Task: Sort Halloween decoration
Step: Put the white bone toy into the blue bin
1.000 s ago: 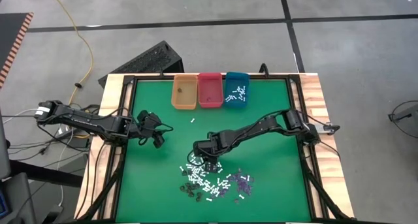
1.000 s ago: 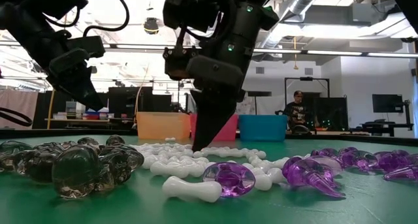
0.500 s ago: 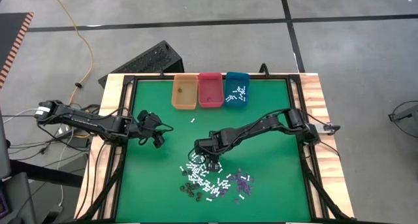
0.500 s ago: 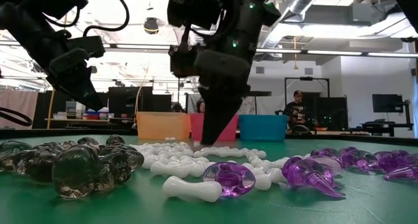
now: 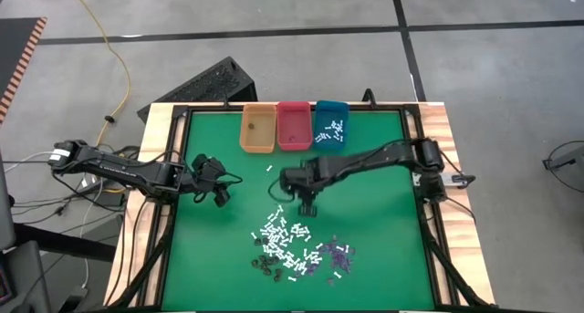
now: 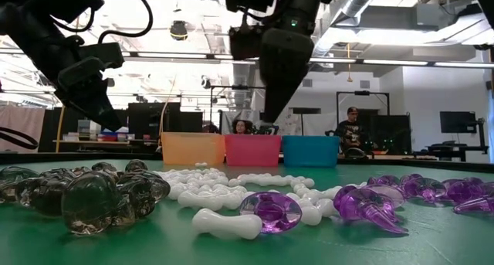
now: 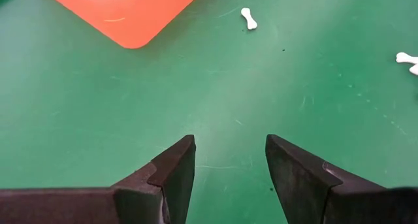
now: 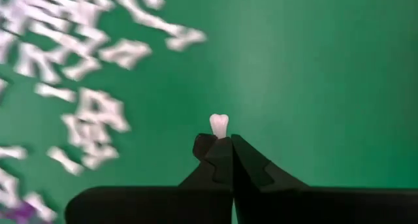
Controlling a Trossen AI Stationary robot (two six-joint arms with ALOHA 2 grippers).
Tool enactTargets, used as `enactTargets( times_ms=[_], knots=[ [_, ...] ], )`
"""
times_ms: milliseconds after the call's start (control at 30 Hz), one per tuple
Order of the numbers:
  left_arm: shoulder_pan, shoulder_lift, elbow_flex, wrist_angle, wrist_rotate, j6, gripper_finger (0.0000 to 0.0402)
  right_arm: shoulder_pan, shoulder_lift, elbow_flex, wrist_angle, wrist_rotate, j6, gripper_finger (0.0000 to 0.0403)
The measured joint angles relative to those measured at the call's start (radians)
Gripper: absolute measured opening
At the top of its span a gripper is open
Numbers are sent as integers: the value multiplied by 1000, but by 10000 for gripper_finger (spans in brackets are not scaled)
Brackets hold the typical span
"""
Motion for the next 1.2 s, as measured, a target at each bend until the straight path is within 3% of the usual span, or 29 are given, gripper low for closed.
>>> enactTargets(
  times_ms=[367,700,900,1200],
  knots=[
    [0,0,0,0,14,-2,179,-306,-152,1,-232,77,-166,16],
    [0,0,0,-1,14,-2,179,-625,-133,2,-193,79,-189,29],
    [0,0,0,-1,14,-2,179,-708,-129,2,-133,76,-175,50],
    [0,0,0,-1,13,-2,179,-711,-128,2,-129,73,-198,87]
  ],
)
